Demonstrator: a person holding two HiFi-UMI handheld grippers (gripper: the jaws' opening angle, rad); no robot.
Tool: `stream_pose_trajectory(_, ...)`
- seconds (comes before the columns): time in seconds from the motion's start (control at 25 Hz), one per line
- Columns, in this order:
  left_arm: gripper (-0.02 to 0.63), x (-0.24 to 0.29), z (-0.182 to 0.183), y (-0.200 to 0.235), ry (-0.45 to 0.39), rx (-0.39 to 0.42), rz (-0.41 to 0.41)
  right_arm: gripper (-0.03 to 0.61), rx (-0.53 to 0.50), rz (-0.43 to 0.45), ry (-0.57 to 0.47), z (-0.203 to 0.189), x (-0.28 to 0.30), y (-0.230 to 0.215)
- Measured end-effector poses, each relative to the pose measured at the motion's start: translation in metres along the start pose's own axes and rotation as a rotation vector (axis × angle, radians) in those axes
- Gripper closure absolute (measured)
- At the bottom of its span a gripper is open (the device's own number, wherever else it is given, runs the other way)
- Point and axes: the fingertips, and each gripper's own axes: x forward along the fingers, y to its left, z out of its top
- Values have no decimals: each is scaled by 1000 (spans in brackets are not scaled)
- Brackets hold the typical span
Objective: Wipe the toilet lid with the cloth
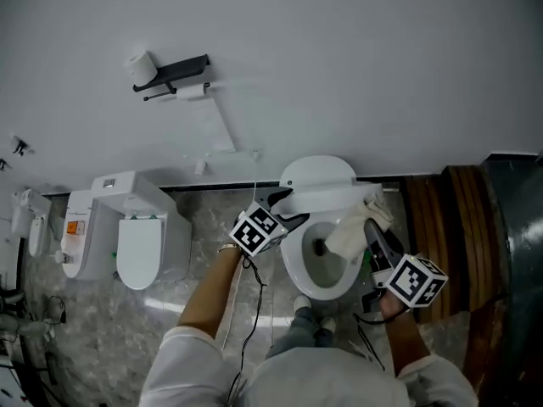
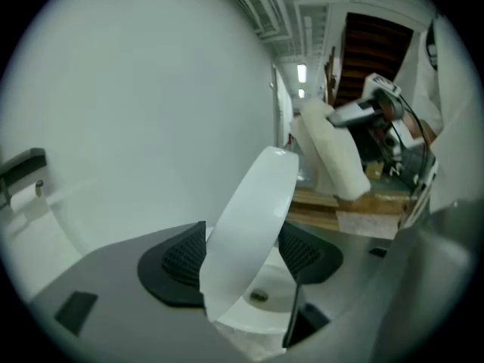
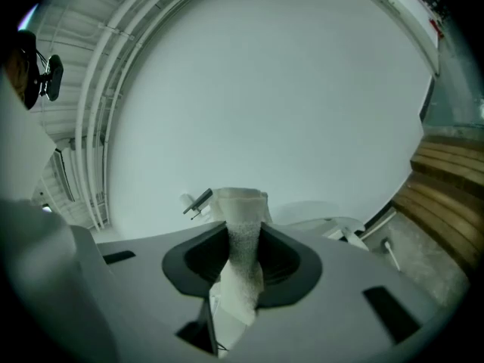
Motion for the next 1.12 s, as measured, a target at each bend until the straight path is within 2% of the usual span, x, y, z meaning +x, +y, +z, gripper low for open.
stream_pose_trajectory(0.08,308,-5,-35,-46,90,78,-44,480,24,20,39,-22,-27,5)
stream_pose_trajectory(0.16,304,-9,-70,-84,161,116,-85,480,43,25,88,-47,-50,5)
stream_pose_trajectory(0.32,301,-9,-129,-146,251,121,-157,480,59,-35,168,-89,-86,-17)
stream_pose_trajectory(0.4,302,-5,-152,-165,263,84,-171,480,65,-70,186,-104,-96,-31)
stream_pose_trajectory(0.48,304,-1,-172,-175,255,62,-166,480,72,-93,197,-117,-100,-42)
stream_pose_trajectory(0.6,302,7,-204,-195,244,70,-147,480,60,-121,234,-141,-103,-58)
stream_pose_trajectory(0.76,304,19,-245,-220,217,5,-119,479,63,-147,290,-174,-96,-83)
stream_pose_trajectory(1.12,304,72,-352,-253,309,9,-32,480,24,-232,346,-246,-51,-160)
